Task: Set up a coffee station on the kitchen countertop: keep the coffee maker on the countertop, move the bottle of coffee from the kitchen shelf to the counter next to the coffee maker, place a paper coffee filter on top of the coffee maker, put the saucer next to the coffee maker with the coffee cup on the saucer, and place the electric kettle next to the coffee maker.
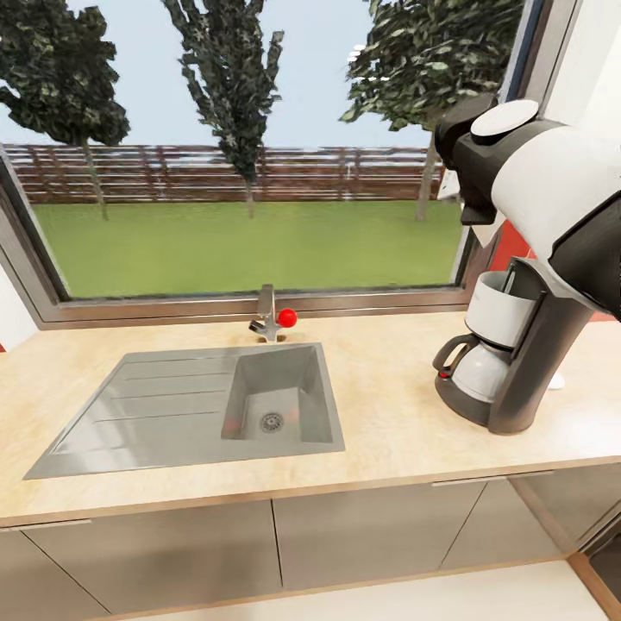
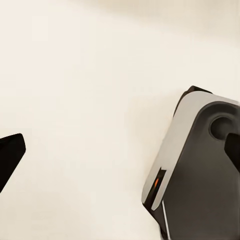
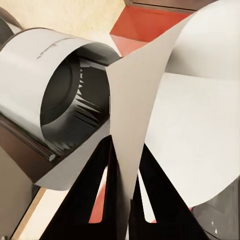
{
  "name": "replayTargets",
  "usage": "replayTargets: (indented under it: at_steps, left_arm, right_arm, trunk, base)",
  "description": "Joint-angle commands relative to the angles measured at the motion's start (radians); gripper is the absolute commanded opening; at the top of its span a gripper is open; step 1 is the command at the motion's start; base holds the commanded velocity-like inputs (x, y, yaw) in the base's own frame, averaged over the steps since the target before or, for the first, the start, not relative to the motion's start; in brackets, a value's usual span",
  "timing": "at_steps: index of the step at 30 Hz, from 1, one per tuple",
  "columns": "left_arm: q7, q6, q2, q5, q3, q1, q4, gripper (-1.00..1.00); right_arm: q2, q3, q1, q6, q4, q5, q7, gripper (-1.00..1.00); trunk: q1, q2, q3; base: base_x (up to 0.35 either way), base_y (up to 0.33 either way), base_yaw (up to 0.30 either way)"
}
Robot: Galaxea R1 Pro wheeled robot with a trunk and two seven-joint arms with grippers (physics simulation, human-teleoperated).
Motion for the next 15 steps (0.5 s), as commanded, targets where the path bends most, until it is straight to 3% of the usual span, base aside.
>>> replayTargets:
  at_steps: [1,8,15]
  left_arm:
    - [-0.010,-0.001,0.000,0.006,0.007,0.000,0.000,1.00]
    - [-0.010,0.002,-0.003,0.006,0.007,0.000,0.000,1.00]
    - [-0.004,0.019,-0.005,0.006,0.008,0.000,0.000,1.00]
  right_arm:
    - [0.001,-0.007,0.000,0.011,0.000,0.007,0.001,-1.00]
    - [0.002,-0.006,0.000,0.012,0.000,0.037,-0.002,-1.00]
    - [-0.001,-0.007,0.000,0.009,0.000,0.050,-0.005,-1.00]
  trunk:
    - [0.000,-0.001,-0.001]
    - [0.000,-0.001,-0.001]
    - [0.000,-0.001,-0.001]
  base:
    - [0.000,0.000,0.000]
    - [0.003,-0.006,0.000]
    - [0.031,-0.121,0.000]
